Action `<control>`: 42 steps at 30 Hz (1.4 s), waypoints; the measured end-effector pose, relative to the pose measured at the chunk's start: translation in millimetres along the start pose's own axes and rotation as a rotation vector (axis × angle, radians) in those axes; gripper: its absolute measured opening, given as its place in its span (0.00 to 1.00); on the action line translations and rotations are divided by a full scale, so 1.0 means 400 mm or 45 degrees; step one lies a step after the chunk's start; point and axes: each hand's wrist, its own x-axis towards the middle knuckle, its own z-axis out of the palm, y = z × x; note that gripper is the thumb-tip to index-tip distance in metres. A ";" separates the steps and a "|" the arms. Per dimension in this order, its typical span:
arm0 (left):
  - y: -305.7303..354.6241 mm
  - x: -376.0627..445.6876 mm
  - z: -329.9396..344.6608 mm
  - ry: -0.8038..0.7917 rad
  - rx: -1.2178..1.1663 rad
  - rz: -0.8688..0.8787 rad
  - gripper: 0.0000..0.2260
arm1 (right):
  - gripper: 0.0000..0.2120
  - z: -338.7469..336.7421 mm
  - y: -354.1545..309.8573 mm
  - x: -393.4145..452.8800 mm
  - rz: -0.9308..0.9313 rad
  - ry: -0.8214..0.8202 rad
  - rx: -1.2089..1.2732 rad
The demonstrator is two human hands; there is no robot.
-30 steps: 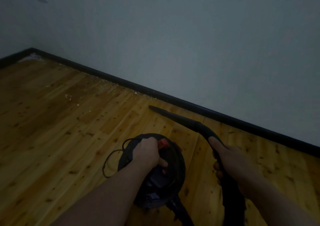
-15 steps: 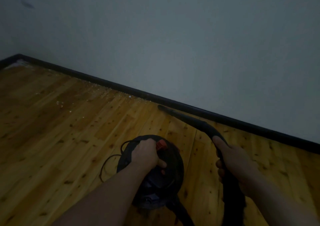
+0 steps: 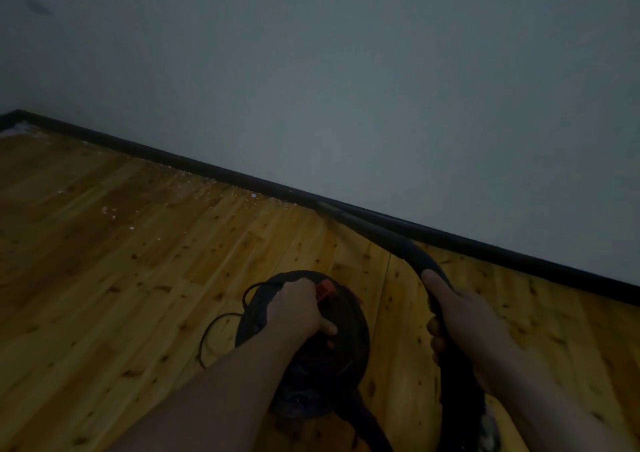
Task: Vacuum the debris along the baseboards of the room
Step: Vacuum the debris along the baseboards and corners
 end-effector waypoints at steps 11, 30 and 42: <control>0.004 0.027 -0.015 -0.040 0.050 0.026 0.30 | 0.22 0.048 -0.030 0.064 -0.062 -0.113 -0.078; -0.031 0.050 -0.046 0.012 -0.030 -0.088 0.30 | 0.22 0.135 -0.116 0.140 -0.031 -0.226 -0.179; -0.112 0.071 -0.095 0.028 -0.042 -0.129 0.32 | 0.20 0.191 -0.135 0.142 -0.040 -0.338 -0.217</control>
